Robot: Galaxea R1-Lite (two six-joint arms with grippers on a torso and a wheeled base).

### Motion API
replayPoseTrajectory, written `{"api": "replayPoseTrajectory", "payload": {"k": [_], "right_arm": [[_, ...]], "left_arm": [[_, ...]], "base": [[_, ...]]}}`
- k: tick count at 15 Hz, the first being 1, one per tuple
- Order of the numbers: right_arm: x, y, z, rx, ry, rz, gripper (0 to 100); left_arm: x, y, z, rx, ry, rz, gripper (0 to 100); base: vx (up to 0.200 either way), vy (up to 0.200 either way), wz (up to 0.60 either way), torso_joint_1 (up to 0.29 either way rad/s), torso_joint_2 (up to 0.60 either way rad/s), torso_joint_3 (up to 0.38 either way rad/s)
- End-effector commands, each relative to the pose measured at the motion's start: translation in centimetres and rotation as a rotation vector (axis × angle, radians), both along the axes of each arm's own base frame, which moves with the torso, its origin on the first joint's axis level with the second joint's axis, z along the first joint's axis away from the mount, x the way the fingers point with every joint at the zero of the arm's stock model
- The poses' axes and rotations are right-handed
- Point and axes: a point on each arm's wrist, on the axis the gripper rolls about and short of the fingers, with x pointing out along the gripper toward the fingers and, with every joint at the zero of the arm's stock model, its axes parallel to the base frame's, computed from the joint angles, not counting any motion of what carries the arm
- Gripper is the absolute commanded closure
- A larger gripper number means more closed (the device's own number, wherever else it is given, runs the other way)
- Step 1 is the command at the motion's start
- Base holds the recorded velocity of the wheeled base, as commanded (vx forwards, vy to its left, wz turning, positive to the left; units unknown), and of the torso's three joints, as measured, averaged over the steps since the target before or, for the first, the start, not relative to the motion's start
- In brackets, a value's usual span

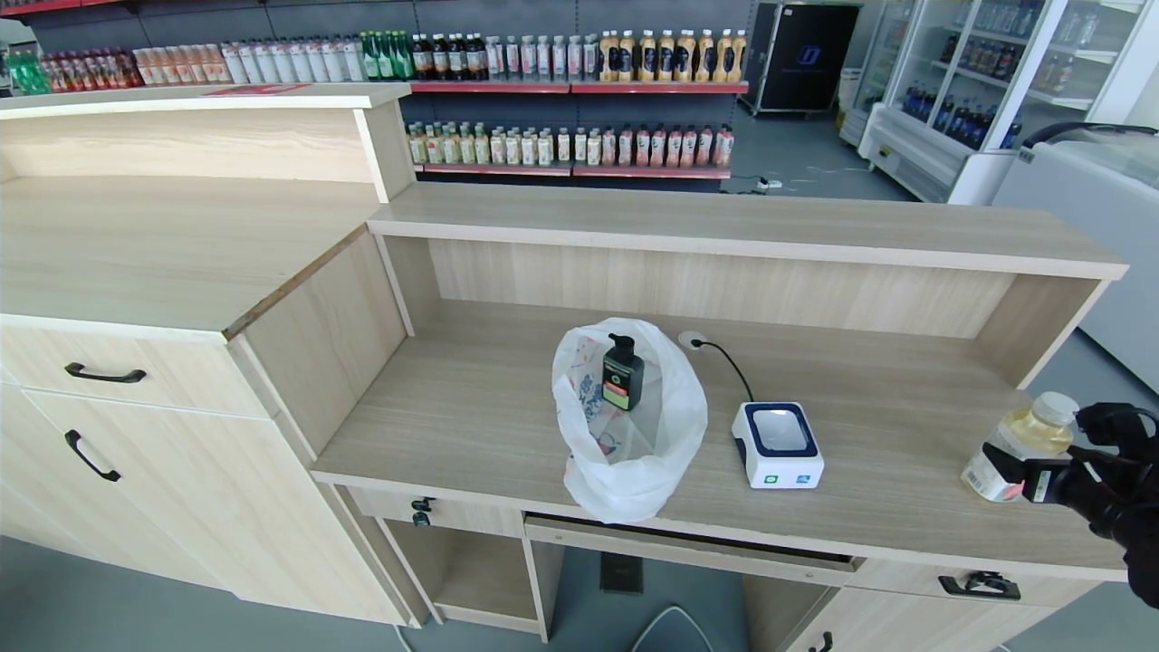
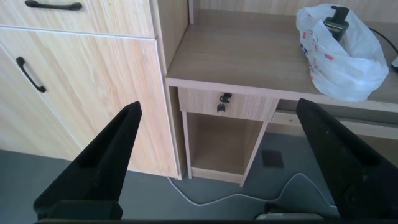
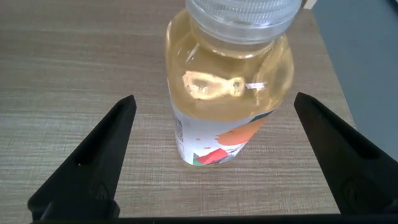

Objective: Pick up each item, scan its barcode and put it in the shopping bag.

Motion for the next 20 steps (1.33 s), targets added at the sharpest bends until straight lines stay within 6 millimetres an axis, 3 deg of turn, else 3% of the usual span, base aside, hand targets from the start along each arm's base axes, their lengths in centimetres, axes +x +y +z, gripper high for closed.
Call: {"api": "replayPoseTrajectory", "payload": {"k": [1,9,20], "right_arm": [[0.5,0.0,-0.6,0.001,0.004,0.005,0],[2.9,0.4,-1.8,-0.013,-0.010,0.032,0],[3.8,-0.1,-3.3,-0.050,-0.002,0.049,0]], "left_arm": [[0.0,0.0,0.0,0.000,0.000,0.000,0],[0.0,0.0,0.0,0.000,0.000,0.000,0],[0.0,0.0,0.0,0.000,-0.002,0.000,0]], "base": [[0.000,0.000,0.00,0.000,0.00,0.000],[0.000,0.000,0.00,0.000,0.00,0.000],[0.000,0.000,0.00,0.000,0.00,0.000]]}}
